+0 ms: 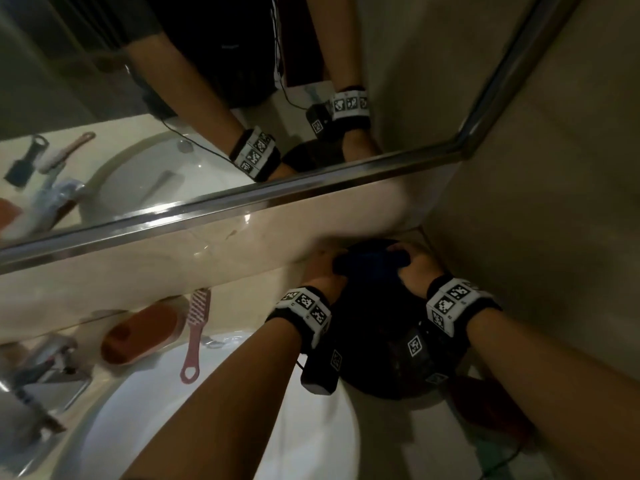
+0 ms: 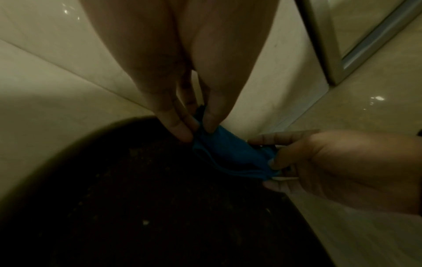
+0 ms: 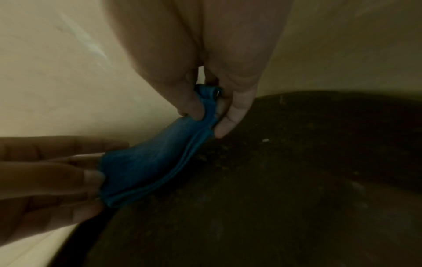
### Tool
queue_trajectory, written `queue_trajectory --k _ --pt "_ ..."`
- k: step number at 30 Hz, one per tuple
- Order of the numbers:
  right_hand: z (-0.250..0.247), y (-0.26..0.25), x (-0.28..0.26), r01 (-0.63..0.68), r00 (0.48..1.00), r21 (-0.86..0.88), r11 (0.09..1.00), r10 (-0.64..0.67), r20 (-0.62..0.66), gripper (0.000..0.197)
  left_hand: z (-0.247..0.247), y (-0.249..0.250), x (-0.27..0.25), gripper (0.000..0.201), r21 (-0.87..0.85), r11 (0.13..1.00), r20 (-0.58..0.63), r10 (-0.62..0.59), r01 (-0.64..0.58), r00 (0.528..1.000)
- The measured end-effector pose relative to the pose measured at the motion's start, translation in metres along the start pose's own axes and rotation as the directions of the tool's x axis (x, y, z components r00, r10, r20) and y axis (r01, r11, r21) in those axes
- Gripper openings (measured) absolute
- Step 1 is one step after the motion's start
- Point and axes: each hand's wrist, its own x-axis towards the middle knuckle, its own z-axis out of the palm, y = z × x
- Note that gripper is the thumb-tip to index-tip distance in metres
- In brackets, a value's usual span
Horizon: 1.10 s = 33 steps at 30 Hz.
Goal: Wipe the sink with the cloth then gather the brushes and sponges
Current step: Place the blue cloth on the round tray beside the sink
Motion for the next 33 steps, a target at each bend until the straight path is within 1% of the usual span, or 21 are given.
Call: queue_trajectory --k 3,7,10,13,15,18,20,22,24,26,29,33 --pt "0.003 0.006 0.012 0.056 0.998 -0.039 0.998 -0.057 -0.019 0.046 0.005 -0.002 0.008 0.054 0.014 0.999 0.003 -0.032 0.032 0.999" --pt "0.005 0.012 0.028 0.052 0.999 -0.04 0.998 -0.052 -0.015 0.036 0.007 0.0 0.011 0.05 0.031 0.999 -0.017 -0.017 0.018 1.0" --pt "0.002 0.009 0.021 0.056 0.997 -0.003 0.998 -0.056 -0.043 0.042 0.006 0.001 0.009 0.045 0.03 0.999 -0.036 -0.029 0.03 0.999" --pt "0.001 0.012 0.013 0.042 0.998 0.01 0.999 -0.042 -0.042 0.046 0.005 0.001 0.004 0.051 0.032 0.998 0.003 -0.06 0.06 0.998" --pt "-0.002 0.011 0.007 0.007 1.0 0.005 1.0 -0.007 -0.029 0.047 0.001 0.005 -0.001 0.052 0.031 0.997 0.03 -0.068 0.067 0.997" --pt "-0.012 0.005 -0.005 -0.056 0.998 -0.044 0.997 0.057 0.009 0.047 -0.01 0.012 -0.014 0.049 0.033 0.999 0.049 -0.035 0.033 0.998" --pt "-0.017 -0.003 -0.018 -0.023 1.0 -0.103 0.994 0.023 -0.004 0.043 -0.017 0.013 -0.026 0.055 0.025 1.0 0.034 0.014 -0.014 0.999" --pt "-0.023 -0.011 -0.033 0.009 0.999 -0.129 0.992 -0.014 -0.037 0.042 -0.026 0.014 -0.042 0.06 0.073 0.995 0.015 0.06 -0.061 0.998" --pt "-0.027 -0.022 -0.051 0.043 0.998 -0.143 0.989 -0.051 -0.048 0.045 -0.035 0.017 -0.06 0.061 0.157 0.986 0.014 0.058 -0.059 0.998" --pt "-0.032 -0.033 -0.068 0.086 0.994 -0.205 0.975 -0.097 -0.048 0.047 -0.045 0.02 -0.077 0.064 0.24 0.969 0.023 0.045 -0.049 0.999" --pt "-0.039 -0.054 -0.104 0.102 0.992 -0.314 0.944 -0.12 -0.038 0.052 -0.065 0.021 -0.108 0.07 0.365 0.93 0.025 0.035 -0.042 0.999" --pt "-0.043 -0.081 -0.146 0.147 0.985 -0.448 0.882 -0.171 -0.015 0.054 -0.095 0.021 -0.148 0.065 0.447 0.894 -0.037 0.06 -0.037 0.998"
